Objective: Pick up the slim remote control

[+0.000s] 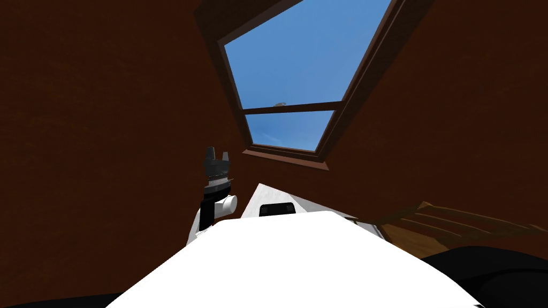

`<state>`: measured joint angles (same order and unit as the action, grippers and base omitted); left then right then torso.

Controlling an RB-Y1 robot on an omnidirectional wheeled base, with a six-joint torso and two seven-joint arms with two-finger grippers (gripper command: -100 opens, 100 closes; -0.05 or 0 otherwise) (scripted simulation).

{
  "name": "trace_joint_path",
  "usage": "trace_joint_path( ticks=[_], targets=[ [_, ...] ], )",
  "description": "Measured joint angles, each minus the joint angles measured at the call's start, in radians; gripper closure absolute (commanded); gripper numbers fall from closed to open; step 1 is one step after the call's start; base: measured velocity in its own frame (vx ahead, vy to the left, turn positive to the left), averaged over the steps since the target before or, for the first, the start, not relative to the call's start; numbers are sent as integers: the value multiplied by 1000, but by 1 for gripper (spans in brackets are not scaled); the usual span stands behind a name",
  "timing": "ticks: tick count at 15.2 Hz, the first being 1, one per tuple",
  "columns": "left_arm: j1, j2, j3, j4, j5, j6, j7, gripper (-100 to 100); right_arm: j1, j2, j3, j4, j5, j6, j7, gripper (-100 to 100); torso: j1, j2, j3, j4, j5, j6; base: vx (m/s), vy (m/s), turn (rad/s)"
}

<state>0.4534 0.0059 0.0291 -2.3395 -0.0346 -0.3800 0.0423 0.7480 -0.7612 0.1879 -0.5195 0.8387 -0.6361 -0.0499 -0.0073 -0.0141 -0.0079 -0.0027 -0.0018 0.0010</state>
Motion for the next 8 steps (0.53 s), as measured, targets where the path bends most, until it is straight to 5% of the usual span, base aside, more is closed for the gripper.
trace_joint_path(
  ticks=[8],
  targets=[
    [0,0,0,0,0,0,0,0,1,49,7,38,-74,13,135,-100,1,1,1,0,0,0,52,-45,-54]
  ],
)
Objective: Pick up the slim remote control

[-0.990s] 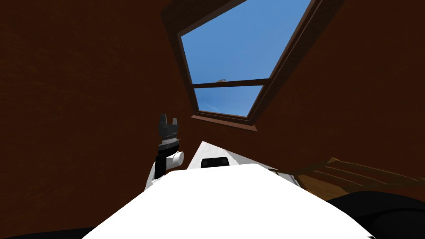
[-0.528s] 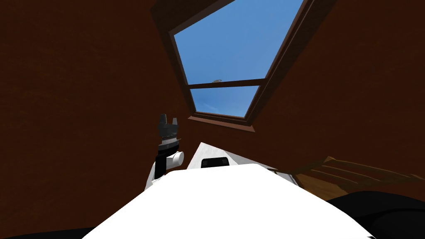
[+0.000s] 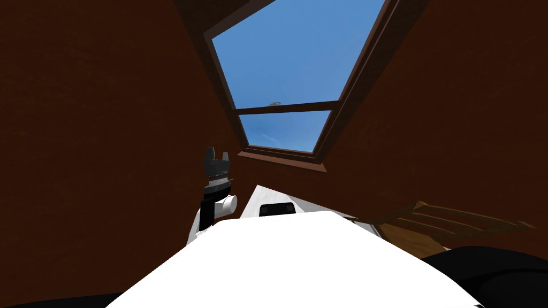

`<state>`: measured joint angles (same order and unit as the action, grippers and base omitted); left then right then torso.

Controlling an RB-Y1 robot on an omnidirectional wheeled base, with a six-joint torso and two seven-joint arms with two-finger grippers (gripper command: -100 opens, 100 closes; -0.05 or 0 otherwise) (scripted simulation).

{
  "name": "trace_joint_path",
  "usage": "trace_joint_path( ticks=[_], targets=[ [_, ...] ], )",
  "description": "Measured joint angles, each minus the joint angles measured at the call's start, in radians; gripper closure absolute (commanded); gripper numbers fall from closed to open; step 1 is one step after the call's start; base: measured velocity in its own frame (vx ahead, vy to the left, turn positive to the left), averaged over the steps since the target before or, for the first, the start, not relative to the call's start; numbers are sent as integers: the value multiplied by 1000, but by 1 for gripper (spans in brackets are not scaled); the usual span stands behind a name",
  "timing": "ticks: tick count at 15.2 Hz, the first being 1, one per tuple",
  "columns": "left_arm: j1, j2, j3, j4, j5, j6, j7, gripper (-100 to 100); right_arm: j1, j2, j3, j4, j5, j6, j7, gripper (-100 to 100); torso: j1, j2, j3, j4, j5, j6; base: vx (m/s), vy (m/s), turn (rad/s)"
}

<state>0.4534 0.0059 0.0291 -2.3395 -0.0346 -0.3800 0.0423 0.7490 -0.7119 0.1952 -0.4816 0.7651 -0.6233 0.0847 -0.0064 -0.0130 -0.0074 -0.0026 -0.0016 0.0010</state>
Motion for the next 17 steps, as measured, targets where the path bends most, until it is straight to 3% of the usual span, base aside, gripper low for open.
trace_joint_path(
  ticks=[5,6,11,17],
  targets=[
    [0,0,0,0,0,0,0,0,-7,32,-1,42,-45,-3,89,-100,-1,0,0,0,0,0,45,-42,-49],
    [0,0,0,0,0,0,0,0,-7,33,0,42,-46,-2,94,100,0,0,0,0,0,0,10,-10,3],
    [0,0,0,0,0,0,0,0,-7,33,0,42,-46,-3,95,100,1,3,2,1,1,0,-8,6,19],
    [0,0,0,0,0,0,0,0,-5,-10,-2,-2,16,-5,-15,100,6,8,4,2,2,0,-67,64,67]
  ],
)
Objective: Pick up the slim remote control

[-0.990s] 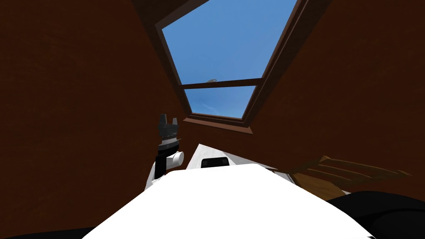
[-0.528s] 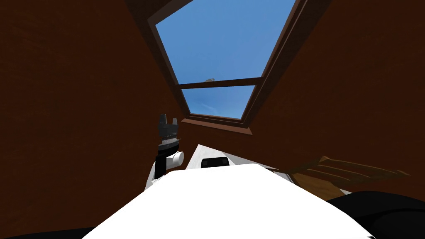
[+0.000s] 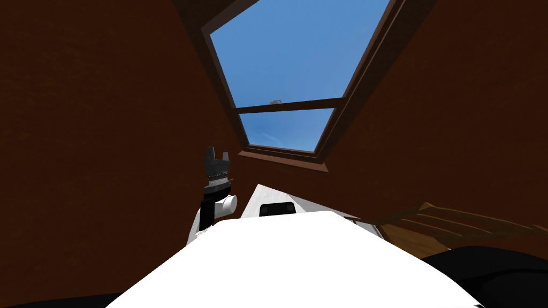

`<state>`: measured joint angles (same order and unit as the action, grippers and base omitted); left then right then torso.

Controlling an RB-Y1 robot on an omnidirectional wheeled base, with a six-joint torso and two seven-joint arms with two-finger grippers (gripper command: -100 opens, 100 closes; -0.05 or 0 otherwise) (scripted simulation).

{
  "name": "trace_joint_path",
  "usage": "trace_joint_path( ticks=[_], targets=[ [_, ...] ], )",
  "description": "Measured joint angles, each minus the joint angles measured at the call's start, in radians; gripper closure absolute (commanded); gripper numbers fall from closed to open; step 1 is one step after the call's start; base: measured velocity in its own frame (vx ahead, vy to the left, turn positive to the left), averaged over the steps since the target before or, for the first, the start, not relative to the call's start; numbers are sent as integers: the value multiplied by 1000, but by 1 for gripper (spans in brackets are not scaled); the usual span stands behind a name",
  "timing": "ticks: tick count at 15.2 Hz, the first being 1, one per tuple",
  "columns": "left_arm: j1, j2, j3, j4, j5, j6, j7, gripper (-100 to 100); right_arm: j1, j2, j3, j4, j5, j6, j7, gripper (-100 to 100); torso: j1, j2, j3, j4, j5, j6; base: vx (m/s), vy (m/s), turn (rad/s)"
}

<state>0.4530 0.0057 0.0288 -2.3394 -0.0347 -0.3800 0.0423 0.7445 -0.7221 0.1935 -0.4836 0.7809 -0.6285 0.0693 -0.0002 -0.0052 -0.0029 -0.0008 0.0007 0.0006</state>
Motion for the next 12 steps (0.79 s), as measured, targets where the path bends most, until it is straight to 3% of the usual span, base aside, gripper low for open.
trace_joint_path(
  ticks=[2,7,12],
  targets=[
    [0,0,0,0,0,0,0,0,13,-16,2,-34,20,6,-46,100,-1,0,0,0,0,0,-59,43,50],
    [0,0,0,0,0,0,0,0,3,-44,-6,-38,64,-9,-124,100,-1,-1,-1,0,0,-1,-46,39,56],
    [0,0,0,0,0,0,0,0,7,-76,-8,-73,109,-12,-212,100,0,-1,-1,-1,1,0,-46,44,45]
  ],
)
